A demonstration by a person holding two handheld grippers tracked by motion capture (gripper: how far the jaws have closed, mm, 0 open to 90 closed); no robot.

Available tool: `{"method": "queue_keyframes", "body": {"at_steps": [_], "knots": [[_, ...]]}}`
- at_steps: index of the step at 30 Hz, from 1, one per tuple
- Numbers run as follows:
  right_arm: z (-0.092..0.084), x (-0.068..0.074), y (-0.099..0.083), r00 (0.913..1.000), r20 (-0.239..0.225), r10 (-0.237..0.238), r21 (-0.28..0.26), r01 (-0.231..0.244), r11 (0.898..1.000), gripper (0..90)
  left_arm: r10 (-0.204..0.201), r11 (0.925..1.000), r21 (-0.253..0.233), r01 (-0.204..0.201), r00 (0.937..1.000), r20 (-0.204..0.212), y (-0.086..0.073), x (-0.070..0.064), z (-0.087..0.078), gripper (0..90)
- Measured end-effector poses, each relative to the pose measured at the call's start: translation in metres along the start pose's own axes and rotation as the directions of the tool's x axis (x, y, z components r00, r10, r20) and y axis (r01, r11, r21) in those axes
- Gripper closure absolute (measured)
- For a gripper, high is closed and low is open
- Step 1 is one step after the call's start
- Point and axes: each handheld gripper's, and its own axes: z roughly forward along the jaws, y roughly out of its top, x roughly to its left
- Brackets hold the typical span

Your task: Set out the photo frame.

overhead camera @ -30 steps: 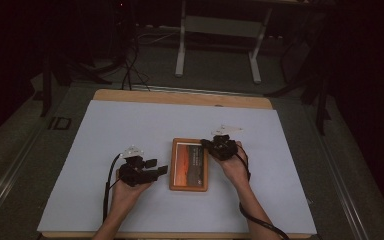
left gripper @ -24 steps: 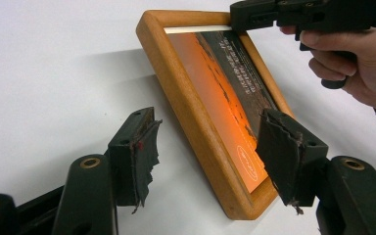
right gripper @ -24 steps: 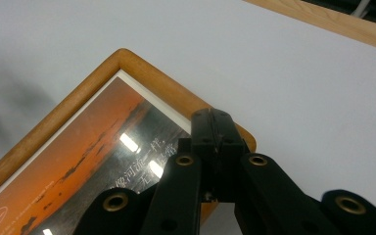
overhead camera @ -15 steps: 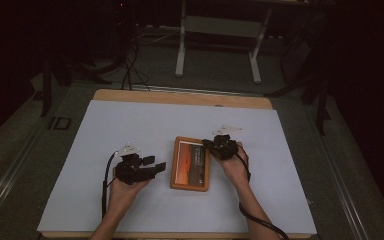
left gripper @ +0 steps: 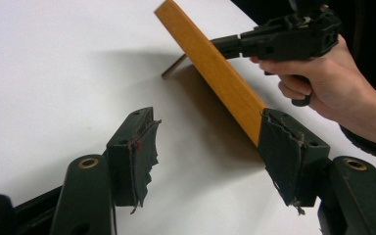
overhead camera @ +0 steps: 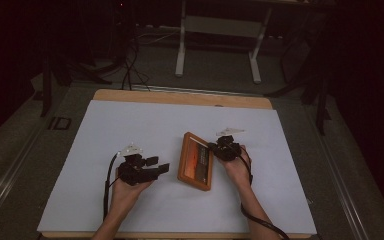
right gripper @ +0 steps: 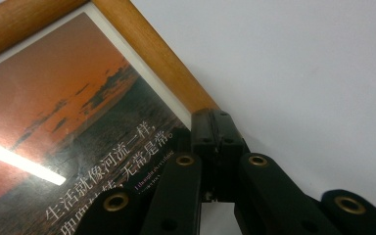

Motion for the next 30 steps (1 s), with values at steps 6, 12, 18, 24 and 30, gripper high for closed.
{"method": "queue_keyframes", "body": {"at_steps": [6, 12, 18, 24, 30], "knots": [[0.0, 0.001, 0.002, 1.0, 0.006, -0.001, 0.015, 0.001, 1.0, 90.0, 0.003, 0.9999, 0.009, -0.004, 0.9996, 0.027, 0.0, -0.008, 0.004, 38.2], [0.0, 0.0, 0.001, 1.0, -0.002, 0.004, 0.008, -0.004, 1.0, 90.0, 0.003, 0.9994, 0.035, -0.005, 0.9988, 0.049, -0.002, -0.017, 0.013, 35.4], [0.0, 0.0, 0.0, 1.0, 0.0, 0.005, 0.001, -0.005, 1.0, 90.0, 0.017, 0.9969, 0.075, -0.023, 0.9968, 0.078, -0.005, -0.028, 0.028, 33.9], [0.0, 0.0, -0.001, 1.0, -0.003, 0.009, -0.004, -0.009, 1.0, 90.0, 0.011, 0.9947, 0.101, -0.019, 0.9967, 0.08, -0.006, -0.036, 0.044, 34.6], [0.0, -0.001, -0.001, 1.0, -0.004, 0.008, -0.007, -0.008, 1.0, 90.0, -0.039, 0.9914, 0.128, 0.028, 0.9954, 0.087, -0.006, -0.038, 0.055, 42.2]]}}
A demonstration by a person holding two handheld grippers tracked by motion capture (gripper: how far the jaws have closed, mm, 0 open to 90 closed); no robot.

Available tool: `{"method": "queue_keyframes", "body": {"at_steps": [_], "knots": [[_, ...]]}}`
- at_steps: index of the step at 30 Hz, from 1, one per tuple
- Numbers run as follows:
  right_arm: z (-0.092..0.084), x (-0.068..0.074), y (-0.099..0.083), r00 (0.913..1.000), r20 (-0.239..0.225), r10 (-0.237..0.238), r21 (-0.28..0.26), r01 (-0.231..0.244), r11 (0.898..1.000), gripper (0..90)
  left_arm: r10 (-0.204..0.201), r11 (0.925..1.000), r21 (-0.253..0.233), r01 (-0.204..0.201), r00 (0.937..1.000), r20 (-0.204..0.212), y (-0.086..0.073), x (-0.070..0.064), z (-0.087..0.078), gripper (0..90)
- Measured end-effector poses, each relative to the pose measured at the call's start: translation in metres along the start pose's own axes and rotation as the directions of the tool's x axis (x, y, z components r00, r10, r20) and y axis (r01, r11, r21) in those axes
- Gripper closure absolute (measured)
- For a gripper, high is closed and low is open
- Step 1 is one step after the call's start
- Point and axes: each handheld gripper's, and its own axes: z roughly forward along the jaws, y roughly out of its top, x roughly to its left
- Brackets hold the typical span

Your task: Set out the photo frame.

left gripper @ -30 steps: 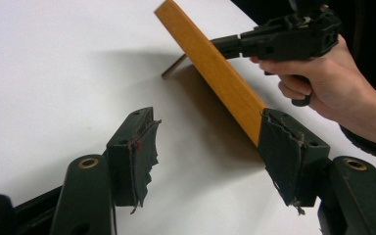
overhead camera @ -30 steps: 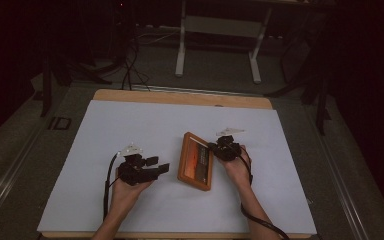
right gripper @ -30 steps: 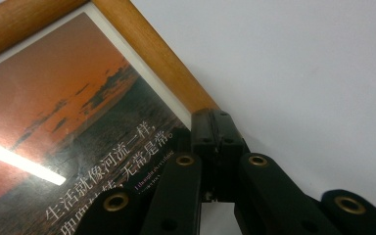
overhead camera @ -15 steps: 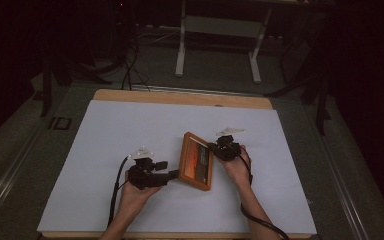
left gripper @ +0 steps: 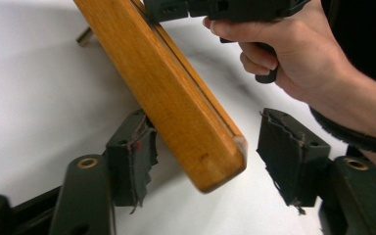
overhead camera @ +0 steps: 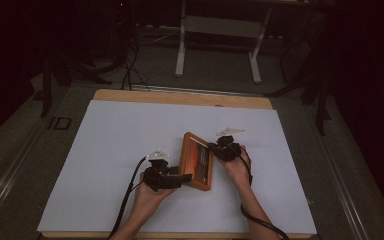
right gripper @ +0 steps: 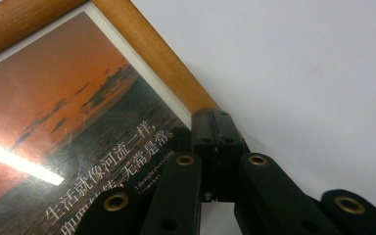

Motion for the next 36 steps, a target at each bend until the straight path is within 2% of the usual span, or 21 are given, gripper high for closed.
{"method": "queue_keyframes", "body": {"at_steps": [6, 11, 15, 16, 18, 21, 22, 23, 25, 26, 27, 30, 32, 33, 34, 36], "knots": [[0.0, -0.001, -0.001, 1.0, -0.006, -0.005, -0.007, 0.005, 1.0, 90.0, -0.052, 0.9986, 0.01, 0.052, 0.9987, -0.003, 0.001, 0.002, 0.006, 49.6], [-0.001, -0.001, -0.002, 0.9999, -0.01, -0.011, -0.013, 0.011, 1.0, 89.9, -0.074, 0.9972, 0.014, 0.074, 0.9972, -0.014, 0.002, 0.0, 0.006, 51.3], [-0.005, -0.001, -0.003, 0.9999, 0.004, -0.013, -0.012, 0.013, 1.0, 84.3, -0.085, 0.9963, 0.005, 0.085, 0.9962, -0.019, 0.003, -0.002, 0.007, 53.5], [-0.01, -0.001, -0.004, 0.9996, 0.022, -0.017, -0.02, 0.018, 1.0, 77.9, -0.076, 0.9971, 0.007, 0.076, 0.9969, -0.023, 0.005, -0.004, 0.007, 55.2], [-0.019, -0.001, -0.006, 0.9991, 0.039, -0.014, -0.037, 0.015, 0.999, 72.4, -0.068, 0.9976, 0.009, 0.068, 0.9973, -0.028, 0.008, -0.008, 0.009, 57.5], [-0.036, 0.0, -0.007, 0.9992, 0.04, -0.011, -0.083, 0.014, 0.996, 65.5, -0.031, 0.9994, 0.014, 0.032, 0.9986, -0.044, 0.015, -0.019, 0.013, 61.3], [-0.036, 0.0, -0.007, 0.9992, 0.04, -0.011, -0.083, 0.014, 0.996, 65.5, -0.031, 0.9994, 0.014, 0.032, 0.9986, -0.044, 0.015, -0.019, 0.013, 62.4], [-0.051, 0.0, -0.005, 0.9997, 0.023, 0.011, -0.121, -0.008, 0.993, 62.5, -0.006, 0.9999, 0.014, 0.007, 0.9985, -0.054, 0.019, -0.025, 0.016, 63.7], [-0.054, 0.0, -0.005, 0.9997, 0.018, 0.015, -0.133, -0.012, 0.991, 61.8, 0.01, 0.9998, 0.015, -0.009, 0.9982, -0.059, 0.02, -0.029, 0.017, 65.3], [-0.073, 0.003, -0.002, 0.9999, 0.012, 0.011, -0.185, -0.009, 0.983, 60.6, 0.048, 0.9987, 0.018, -0.047, 0.9963, -0.072, 0.024, -0.038, 0.022, 66.1], [-0.078, 0.003, -0.001, 0.9999, 0.014, 0.004, -0.199, -0.002, 0.98, 60.4, 0.065, 0.9978, 0.018, -0.064, 0.9946, -0.08, 0.026, -0.041, 0.024, 66.5], [-0.085, 0.004, 0.001, 0.9998, 0.018, -0.001, -0.22, 0.005, 0.975, 59.9, 0.077, 0.997, 0.019, -0.076, 0.9933, -0.086, 0.027, -0.045, 0.026, 67.6], [-0.105, 0.005, 0.005, 0.9994, 0.032, -0.014, -0.274, 0.022, 0.961, 60.2, 0.132, 0.9913, 0.022, -0.13, 0.9863, -0.099, 0.03, -0.056, 0.032, 68.6], [-0.11, 0.005, 0.006, 0.9992, 0.036, -0.016, -0.279, 0.025, 0.96, 61.9, 0.162, 0.9868, 0.026, -0.16, 0.9809, -0.108, 0.03, -0.061, 0.034, 68.9], [-0.113, 0.004, 0.007, 0.9988, 0.043, -0.022, -0.282, 0.034, 0.959, 66.3, 0.197, 0.9803, 0.032, -0.195, 0.9729, -0.121, 0.03, -0.066, 0.035, 69.0], [-0.118, 0.003, 0.008, 0.9976, 0.062, -0.03, -0.273, 0.046, 0.961, 82.2, 0.264, 0.9647, 0.039, -0.261, 0.9537, -0.145, 0.028, -0.076, 0.038, 69.1]]}}
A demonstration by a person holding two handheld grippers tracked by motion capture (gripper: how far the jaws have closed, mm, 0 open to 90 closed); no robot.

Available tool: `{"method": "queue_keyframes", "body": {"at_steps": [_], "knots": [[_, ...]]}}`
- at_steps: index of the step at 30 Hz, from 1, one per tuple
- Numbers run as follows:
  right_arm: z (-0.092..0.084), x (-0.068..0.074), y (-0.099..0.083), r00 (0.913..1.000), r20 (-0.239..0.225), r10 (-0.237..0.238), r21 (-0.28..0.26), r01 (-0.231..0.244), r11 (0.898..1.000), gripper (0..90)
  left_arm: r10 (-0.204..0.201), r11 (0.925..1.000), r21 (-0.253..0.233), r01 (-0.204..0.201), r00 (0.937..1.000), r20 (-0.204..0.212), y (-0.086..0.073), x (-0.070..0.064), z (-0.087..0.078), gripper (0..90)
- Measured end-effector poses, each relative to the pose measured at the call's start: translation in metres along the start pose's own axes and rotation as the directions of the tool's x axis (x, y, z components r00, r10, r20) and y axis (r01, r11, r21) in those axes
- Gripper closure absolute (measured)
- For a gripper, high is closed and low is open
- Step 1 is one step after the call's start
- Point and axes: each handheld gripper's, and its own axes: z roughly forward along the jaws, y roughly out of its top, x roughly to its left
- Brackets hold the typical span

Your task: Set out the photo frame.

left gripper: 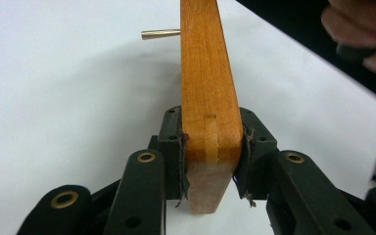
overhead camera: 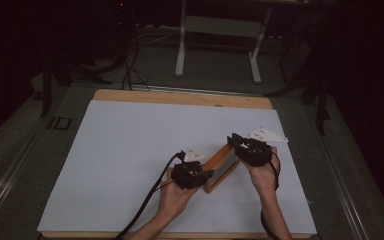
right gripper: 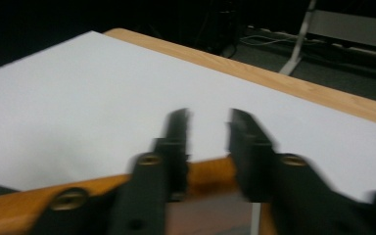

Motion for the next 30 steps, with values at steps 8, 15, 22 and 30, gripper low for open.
{"method": "queue_keyframes", "body": {"at_steps": [8, 15, 22, 30], "knots": [[-0.007, -0.007, -0.013, 0.9985, 0.055, 0.004, 0.041, -0.006, 0.999, 89.9, 0.059, 0.9979, -0.025, -0.06, 0.998, -0.019, -0.003, -0.01, 0.001, 68.9], [-0.011, -0.01, -0.017, 0.9991, 0.04, 0.009, 0.026, -0.01, 1.0, 90.0, 0.0, 0.998, -0.063, 0.004, 0.9977, 0.068, -0.017, -0.002, 0.008, 58.4], [-0.012, -0.011, -0.019, 0.9994, 0.032, 0.015, 0.012, -0.015, 1.0, 90.0, 0.004, 0.9993, -0.036, -0.002, 0.9983, 0.058, -0.039, -0.005, 0.027, 54.0], [-0.014, -0.015, -0.021, 0.9994, 0.024, 0.023, 0.007, -0.023, 1.0, 90.0, 0.039, 0.9968, -0.071, -0.037, 0.9991, 0.019, -0.043, -0.005, 0.034, 65.7]]}}
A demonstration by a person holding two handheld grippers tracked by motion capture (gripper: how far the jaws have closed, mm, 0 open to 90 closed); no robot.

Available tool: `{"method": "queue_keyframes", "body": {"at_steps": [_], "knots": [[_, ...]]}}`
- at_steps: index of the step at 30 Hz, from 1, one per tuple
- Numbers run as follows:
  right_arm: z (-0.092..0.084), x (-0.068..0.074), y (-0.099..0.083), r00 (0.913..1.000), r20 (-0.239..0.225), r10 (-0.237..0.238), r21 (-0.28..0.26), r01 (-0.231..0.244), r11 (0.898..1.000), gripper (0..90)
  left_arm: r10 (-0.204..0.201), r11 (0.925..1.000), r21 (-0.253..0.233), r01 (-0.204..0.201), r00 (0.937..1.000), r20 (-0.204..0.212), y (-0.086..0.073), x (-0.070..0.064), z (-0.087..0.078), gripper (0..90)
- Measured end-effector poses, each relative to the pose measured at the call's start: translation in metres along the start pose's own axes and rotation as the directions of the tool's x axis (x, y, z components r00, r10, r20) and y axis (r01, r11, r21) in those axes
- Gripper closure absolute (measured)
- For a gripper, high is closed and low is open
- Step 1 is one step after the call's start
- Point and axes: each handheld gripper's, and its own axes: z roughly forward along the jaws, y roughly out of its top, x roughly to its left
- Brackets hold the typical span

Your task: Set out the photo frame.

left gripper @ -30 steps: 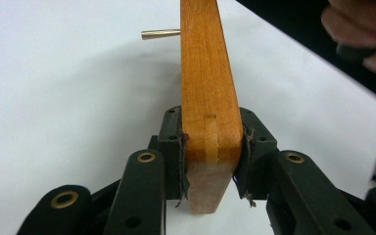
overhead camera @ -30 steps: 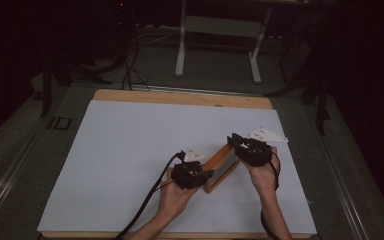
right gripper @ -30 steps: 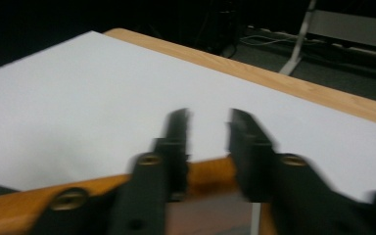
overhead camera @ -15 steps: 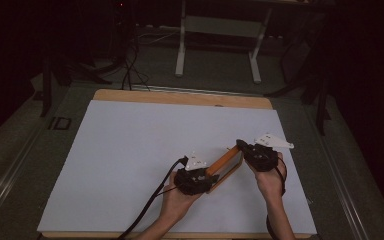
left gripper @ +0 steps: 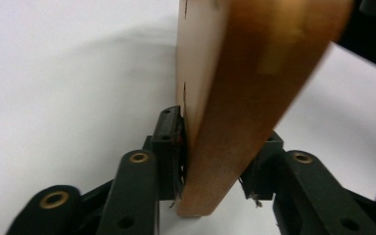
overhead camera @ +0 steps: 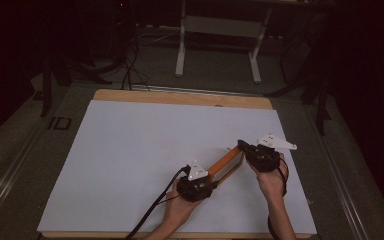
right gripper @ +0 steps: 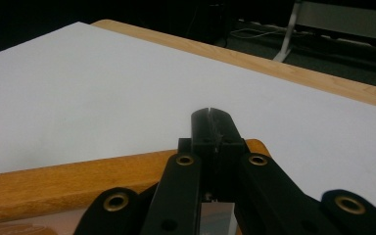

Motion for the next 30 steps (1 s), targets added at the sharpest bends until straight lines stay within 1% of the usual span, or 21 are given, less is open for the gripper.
{"method": "queue_keyframes", "body": {"at_steps": [1, 2, 3, 4, 5, 6, 7, 8, 9, 10, 11, 13, 16, 17, 21, 23, 25, 27, 29, 30], "knots": [[0.0, 0.0, 0.0, 1.0, 0.0, 0.0, 0.0, 0.0, 1.0, 90.0, 0.0, 1.0, 0.0, 0.0, 1.0, 0.0, 0.0, 0.0, 0.0, 66.7], [-0.001, 0.0, 0.0, 1.0, 0.009, -0.003, -0.002, 0.003, 1.0, 89.9, 0.03, 0.9995, 0.004, -0.03, 0.9991, -0.03, 0.001, -0.002, -0.001, 68.1], [-0.001, 0.0, 0.0, 1.0, 0.009, -0.003, -0.002, 0.003, 1.0, 89.9, 0.03, 0.9995, 0.004, -0.03, 0.9991, -0.03, 0.001, -0.002, -0.001, 68.7], [-0.002, 0.001, 0.0, 0.9998, 0.014, -0.015, 0.0, 0.015, 1.0, 89.0, 0.01, 0.9999, 0.008, -0.009, 0.9997, -0.024, 0.002, 0.001, -0.001, 68.9], [-0.002, 0.001, 0.0, 0.9998, 0.014, -0.015, 0.0, 0.015, 1.0, 89.0, 0.01, 0.9999, 0.008, -0.009, 0.9997, -0.024, 0.002, 0.001, -0.001, 69.0], [-0.005, 0.002, 0.001, 0.9996, 0.023, -0.017, -0.002, 0.017, 1.0, 82.9, 0.007, 0.9999, 0.009, -0.007, 0.9998, -0.021, 0.004, 0.003, -0.002, 69.1], [-0.005, 0.002, 0.001, 0.9996, 0.023, -0.017, -0.002, 0.017, 1.0, 82.9, 0.007, 0.9999, 0.009, -0.007, 0.9998, -0.021, 0.004, 0.003, -0.002, 69.1], [-0.008, 0.001, 0.002, 0.9995, 0.031, -0.009, -0.012, 0.01, 1.0, 79.3, 0.022, 0.9997, 0.014, -0.021, 0.9994, -0.026, 0.007, 0.002, -0.003, 69.2], [-0.008, 0.001, 0.002, 0.9995, 0.031, -0.009, -0.012, 0.01, 1.0, 79.3, 0.022, 0.9997, 0.014, -0.021, 0.9994, -0.026, 0.007, 0.002, -0.003, 69.2], [-0.012, -0.002, 0.005, 0.9995, 0.032, -0.004, -0.023, 0.005, 1.0, 76.3, 0.034, 0.9993, 0.016, -0.034, 0.999, -0.028, 0.011, 0.002, -0.003, 69.2], [-0.012, -0.002, 0.005, 0.9995, 0.032, -0.004, -0.023, 0.005, 1.0, 76.3, 0.038, 0.9992, 0.014, -0.038, 0.9989, -0.028, 0.014, 0.002, -0.004, 69.2], [-0.017, -0.003, 0.006, 0.9995, 0.03, -0.002, -0.034, 0.003, 0.999, 73.3, 0.046, 0.9989, 0.007, -0.046, 0.9985, -0.028, 0.024, 0.004, -0.007, 69.3], [-0.022, -0.004, 0.007, 0.9993, 0.036, -0.008, -0.046, 0.009, 0.999, 72.5, 0.048, 0.9988, 0.0, -0.048, 0.9985, -0.026, 0.04, 0.007, -0.013, 69.3], [-0.023, -0.005, 0.007, 0.9993, 0.037, -0.01, -0.05, 0.012, 0.999, 72.4, 0.057, 0.9984, -0.003, -0.057, 0.9981, -0.024, 0.047, 0.008, -0.016, 69.3], [-0.027, -0.006, 0.008, 0.9994, 0.036, -0.004, -0.058, 0.006, 0.998, 72.0, 0.076, 0.997, -0.009, -0.077, 0.997, -0.008, 0.07, 0.015, -0.027, 69.3], [-0.028, -0.006, 0.009, 0.9995, 0.032, -0.003, -0.061, 0.005, 0.998, 71.9, 0.1, 0.995, -0.006, -0.1, 0.995, 0.003, 0.082, 0.018, -0.033, 69.3], [-0.029, -0.006, 0.009, 0.9996, 0.025, -0.009, -0.066, 0.011, 0.998, 71.5, 0.126, 0.9921, 0.001, -0.126, 0.9919, 0.018, 0.093, 0.021, -0.04, 69.3], [-0.03, -0.005, 0.01, 0.9998, 0.013, -0.018, -0.069, 0.019, 0.997, 71.1, 0.141, 0.9899, 0.008, -0.142, 0.9893, 0.036, 0.101, 0.023, -0.046, 69.3], [-0.03, -0.004, 0.011, 0.9996, -0.011, -0.027, -0.074, 0.026, 0.997, 69.7, 0.165, 0.9857, 0.025, -0.167, 0.9845, 0.059, 0.107, 0.026, -0.052, 69.2], [-0.031, -0.003, 0.011, 0.9992, -0.024, -0.033, -0.074, 0.031, 0.997, 68.8, 0.174, 0.9836, 0.035, -0.177, 0.9815, 0.08, 0.109, 0.029, -0.055, 69.3]]}}
